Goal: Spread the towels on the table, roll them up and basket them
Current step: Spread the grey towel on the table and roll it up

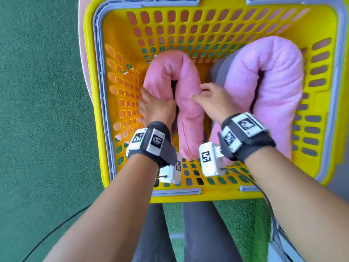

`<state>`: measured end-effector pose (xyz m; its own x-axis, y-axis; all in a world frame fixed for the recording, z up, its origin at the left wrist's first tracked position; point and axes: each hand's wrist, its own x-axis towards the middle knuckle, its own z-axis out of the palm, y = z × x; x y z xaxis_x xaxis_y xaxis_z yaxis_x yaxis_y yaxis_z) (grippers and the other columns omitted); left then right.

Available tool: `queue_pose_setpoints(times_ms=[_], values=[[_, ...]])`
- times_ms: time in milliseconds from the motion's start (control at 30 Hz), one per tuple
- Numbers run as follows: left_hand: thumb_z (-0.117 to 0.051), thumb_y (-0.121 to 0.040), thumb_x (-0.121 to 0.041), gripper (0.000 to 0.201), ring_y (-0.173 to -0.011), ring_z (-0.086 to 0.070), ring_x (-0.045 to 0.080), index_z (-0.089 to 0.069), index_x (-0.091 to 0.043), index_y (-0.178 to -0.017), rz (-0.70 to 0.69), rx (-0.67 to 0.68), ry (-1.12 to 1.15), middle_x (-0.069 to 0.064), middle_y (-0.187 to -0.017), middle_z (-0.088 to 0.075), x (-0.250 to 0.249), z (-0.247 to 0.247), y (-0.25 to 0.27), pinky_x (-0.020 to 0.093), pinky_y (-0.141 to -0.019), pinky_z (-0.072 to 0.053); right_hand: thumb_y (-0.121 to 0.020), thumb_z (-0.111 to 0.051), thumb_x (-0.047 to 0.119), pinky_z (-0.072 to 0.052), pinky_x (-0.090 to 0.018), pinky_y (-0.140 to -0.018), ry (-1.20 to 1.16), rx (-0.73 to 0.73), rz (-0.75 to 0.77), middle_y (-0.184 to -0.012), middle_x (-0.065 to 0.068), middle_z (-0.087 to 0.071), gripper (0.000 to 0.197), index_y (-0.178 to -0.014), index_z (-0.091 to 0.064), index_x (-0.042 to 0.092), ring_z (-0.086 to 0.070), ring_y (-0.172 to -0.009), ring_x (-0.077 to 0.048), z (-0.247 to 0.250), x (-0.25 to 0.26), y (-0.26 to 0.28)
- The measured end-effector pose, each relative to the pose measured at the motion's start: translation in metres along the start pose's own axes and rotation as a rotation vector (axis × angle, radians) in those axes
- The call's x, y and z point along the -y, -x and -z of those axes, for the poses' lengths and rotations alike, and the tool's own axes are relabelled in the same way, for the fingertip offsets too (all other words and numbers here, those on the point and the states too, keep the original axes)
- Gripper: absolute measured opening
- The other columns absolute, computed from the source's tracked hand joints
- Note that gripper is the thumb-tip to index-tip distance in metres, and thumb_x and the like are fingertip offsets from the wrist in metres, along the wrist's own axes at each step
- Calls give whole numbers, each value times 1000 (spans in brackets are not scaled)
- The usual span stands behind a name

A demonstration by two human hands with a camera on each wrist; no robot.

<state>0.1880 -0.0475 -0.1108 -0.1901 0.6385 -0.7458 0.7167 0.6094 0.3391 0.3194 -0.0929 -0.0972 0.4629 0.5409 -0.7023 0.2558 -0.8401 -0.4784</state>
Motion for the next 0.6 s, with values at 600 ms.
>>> queue_pose_setpoints(times_ms=[600], values=[[-74, -75, -46, 92, -120, -50, 32, -19, -7, -138, -142, 495, -283, 13, -133, -47, -51, -116, 59, 37, -94, -41, -76, -67, 48, -40, -47, -96, 549, -252, -216, -133, -28, -44, 81, -134, -40, -1, -45, -123, -42, 121, -66, 20]])
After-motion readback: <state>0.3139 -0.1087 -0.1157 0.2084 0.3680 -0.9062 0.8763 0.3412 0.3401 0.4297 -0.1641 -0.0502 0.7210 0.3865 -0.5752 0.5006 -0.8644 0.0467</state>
